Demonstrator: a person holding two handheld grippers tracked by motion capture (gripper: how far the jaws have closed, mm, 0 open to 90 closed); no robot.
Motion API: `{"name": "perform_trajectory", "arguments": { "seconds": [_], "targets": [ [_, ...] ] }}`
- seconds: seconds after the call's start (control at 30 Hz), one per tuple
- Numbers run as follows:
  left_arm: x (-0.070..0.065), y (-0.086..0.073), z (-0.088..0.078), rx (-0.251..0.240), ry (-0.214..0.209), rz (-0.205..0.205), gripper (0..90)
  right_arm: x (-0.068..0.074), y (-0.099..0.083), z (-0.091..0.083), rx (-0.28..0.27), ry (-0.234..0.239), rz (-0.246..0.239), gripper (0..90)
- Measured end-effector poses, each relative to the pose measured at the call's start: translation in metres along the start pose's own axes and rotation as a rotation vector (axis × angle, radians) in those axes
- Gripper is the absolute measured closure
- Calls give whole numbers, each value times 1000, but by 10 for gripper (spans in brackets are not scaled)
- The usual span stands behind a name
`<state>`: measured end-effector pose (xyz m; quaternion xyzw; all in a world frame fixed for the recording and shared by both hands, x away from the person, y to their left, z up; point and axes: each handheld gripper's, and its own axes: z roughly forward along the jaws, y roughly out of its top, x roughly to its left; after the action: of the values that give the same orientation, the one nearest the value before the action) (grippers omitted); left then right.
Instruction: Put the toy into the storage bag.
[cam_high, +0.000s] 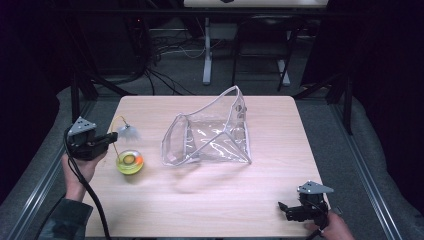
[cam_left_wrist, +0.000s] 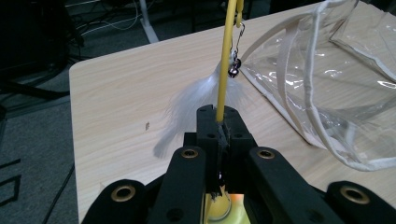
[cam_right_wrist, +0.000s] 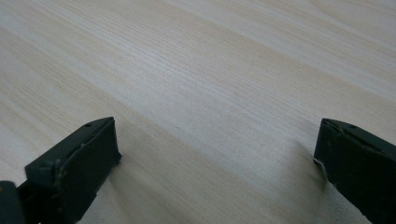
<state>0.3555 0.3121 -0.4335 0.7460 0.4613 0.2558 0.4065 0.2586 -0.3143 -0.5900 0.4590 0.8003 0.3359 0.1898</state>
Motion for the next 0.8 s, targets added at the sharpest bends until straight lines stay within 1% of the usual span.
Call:
{"name": "perform_trajectory", "arguments": {
  "seconds": [0.07, 0.1, 0.23, 0.27, 0.4, 0.5, 0.67, 0.8],
  "targets": [
    [-1, 0, 0, -1, -4, 1, 877, 0, 0, 0, 0, 0, 0, 0],
    [-2, 1, -2, 0, -4, 8, 877, 0, 0, 0, -1, 0, 1, 0],
    [-1, 2, -5, -6, -8, 1, 877, 0, 0, 0, -1, 0, 1, 0],
    [0, 3, -6, -13, -12, -6, 877, 0, 0, 0, -1, 0, 1, 0],
    [-1, 5, -8, -7, -21, -7, 877, 0, 0, 0, -2, 0, 1, 0],
    [-2, 8, -10, -5, -24, 5, 877, 0, 0, 0, -2, 1, 1, 0],
    [-3, 11, -11, 1, -29, 13, 877, 0, 0, 0, 0, 0, 1, 0],
    [-2, 14, -13, 9, -26, 22, 877, 0, 0, 0, 0, 0, 1, 0]
  ]
}}
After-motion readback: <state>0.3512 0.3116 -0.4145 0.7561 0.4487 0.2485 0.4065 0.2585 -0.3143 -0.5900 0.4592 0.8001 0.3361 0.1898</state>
